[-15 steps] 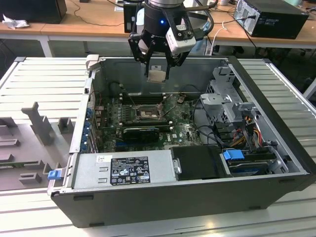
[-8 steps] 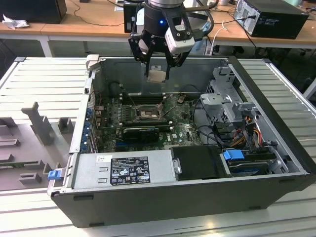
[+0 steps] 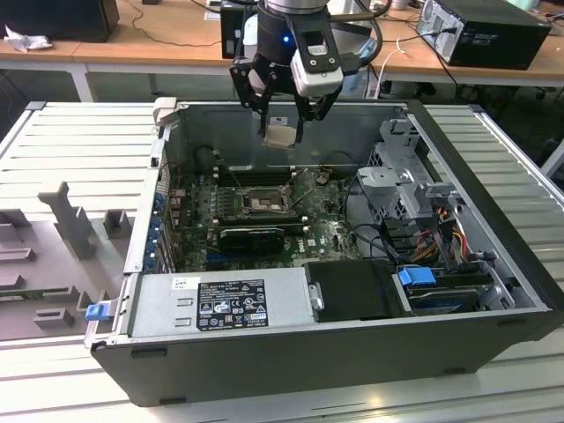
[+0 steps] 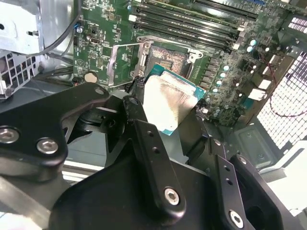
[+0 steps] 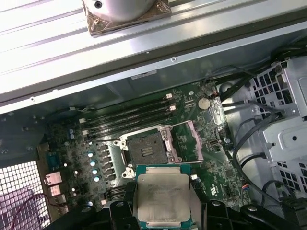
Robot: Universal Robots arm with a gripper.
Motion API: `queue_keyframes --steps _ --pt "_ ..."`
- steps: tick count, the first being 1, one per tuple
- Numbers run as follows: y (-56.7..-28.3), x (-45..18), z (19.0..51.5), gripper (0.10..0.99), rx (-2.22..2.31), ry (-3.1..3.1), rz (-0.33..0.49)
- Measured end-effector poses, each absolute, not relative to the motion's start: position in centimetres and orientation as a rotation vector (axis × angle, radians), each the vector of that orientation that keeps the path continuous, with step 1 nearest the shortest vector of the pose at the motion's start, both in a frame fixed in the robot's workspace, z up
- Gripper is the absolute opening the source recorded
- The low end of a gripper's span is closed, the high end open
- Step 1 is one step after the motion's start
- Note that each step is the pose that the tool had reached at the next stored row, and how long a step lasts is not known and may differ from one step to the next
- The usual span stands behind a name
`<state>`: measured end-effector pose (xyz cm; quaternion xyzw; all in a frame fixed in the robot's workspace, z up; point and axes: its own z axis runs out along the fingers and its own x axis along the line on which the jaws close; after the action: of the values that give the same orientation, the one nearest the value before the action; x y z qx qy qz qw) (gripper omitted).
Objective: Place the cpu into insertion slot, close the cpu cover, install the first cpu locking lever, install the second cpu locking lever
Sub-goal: 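Place the cpu into insertion slot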
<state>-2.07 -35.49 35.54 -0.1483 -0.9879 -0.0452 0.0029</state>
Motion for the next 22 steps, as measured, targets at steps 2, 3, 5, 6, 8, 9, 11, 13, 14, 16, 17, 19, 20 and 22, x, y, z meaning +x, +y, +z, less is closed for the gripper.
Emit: queue_keyframes --steps 2,3,5,6,8,9,11,13,14,16,17,19,20,22 --pt "-35.49 -2.07 35.54 0.529 -0.488 -3.095 -0.142" --pt "-35.49 -2.07 35.54 0.529 -0.504 -3.093 -0.142" --pt "-35.5 -2.07 35.54 0.529 -0.551 -3.086 -0.141" --pt "-35.5 -2.07 35.54 0.529 -0.567 -3.084 -0.141" --pt "-35.5 -2.07 35.53 0.529 -0.6 -3.079 -0.142" --pt "-35.49 -2.07 35.53 0.529 -0.617 -3.076 -0.141" --pt "-35.5 -2.07 35.53 0.529 -0.644 -3.071 -0.141" --pt "-35.5 -2.07 35.53 0.529 -0.686 -3.063 -0.141" --pt "-35.5 -2.07 35.53 0.529 -0.705 -3.059 -0.141" --pt "-35.5 -2.07 35.53 0.529 -0.738 -3.053 -0.141" --pt "-35.5 -2.07 35.53 0.529 -0.747 -3.051 -0.141" --pt "-35.5 -2.07 35.53 0.529 -0.768 -3.046 -0.141" --pt "-35.5 -2.07 35.53 0.529 -0.779 -3.044 -0.141" --pt "-35.5 -2.07 35.52 0.529 -0.801 -3.039 -0.141"
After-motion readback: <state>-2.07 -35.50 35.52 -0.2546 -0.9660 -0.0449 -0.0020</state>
